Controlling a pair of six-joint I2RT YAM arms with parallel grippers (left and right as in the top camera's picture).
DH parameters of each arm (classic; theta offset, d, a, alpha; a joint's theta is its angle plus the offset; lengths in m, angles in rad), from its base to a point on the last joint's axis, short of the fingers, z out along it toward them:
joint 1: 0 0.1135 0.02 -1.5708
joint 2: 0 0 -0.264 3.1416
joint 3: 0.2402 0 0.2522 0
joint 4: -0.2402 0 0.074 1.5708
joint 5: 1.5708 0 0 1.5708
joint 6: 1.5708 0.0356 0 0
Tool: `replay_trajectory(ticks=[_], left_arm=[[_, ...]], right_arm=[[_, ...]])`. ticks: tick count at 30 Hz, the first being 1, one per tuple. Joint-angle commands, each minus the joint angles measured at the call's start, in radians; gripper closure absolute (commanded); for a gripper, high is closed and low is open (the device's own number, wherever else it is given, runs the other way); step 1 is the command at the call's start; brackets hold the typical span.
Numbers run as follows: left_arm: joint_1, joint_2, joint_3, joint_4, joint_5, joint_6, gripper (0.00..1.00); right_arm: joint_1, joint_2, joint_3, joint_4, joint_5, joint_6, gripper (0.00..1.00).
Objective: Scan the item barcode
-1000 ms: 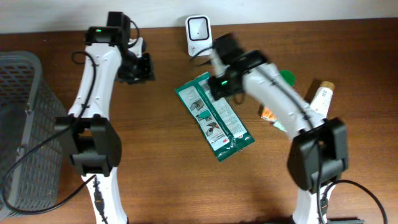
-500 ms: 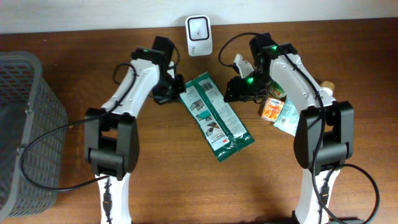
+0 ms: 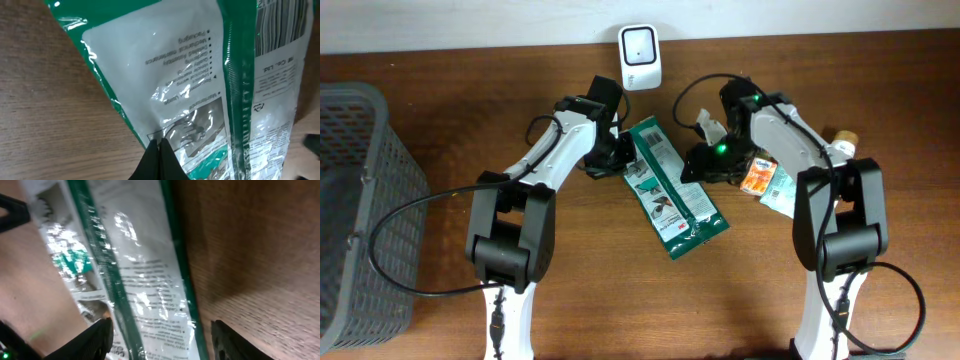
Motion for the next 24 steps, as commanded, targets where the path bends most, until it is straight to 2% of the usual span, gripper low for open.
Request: replay_trajectory(ticks=[1,12,17,24], left_arm=[[0.002,-0.013,-0.005,0.016,-0.011,-0.013,1.0],[0.002,-0.013,-0.005,0.013,-0.018,0.002,1.0],[0.002,-0.013,-0.005,-0.012,-0.017,0.011,1.0],[0.005,-0.013,-0.006,-0.061,-0.003,0.125,1.0]], right_arm=[[0.006,0.006,-0.073,0.042,-0.016,0.096,0.39],[0.125,0.005,-0.087,0.067,-0.098,0.108,0.4],[0.093,0.005,-0.07,0.101,-0.099,0.127,0.4],[0.036,-0.028,-0.038,0.101,-0.129,0.127,0.43]])
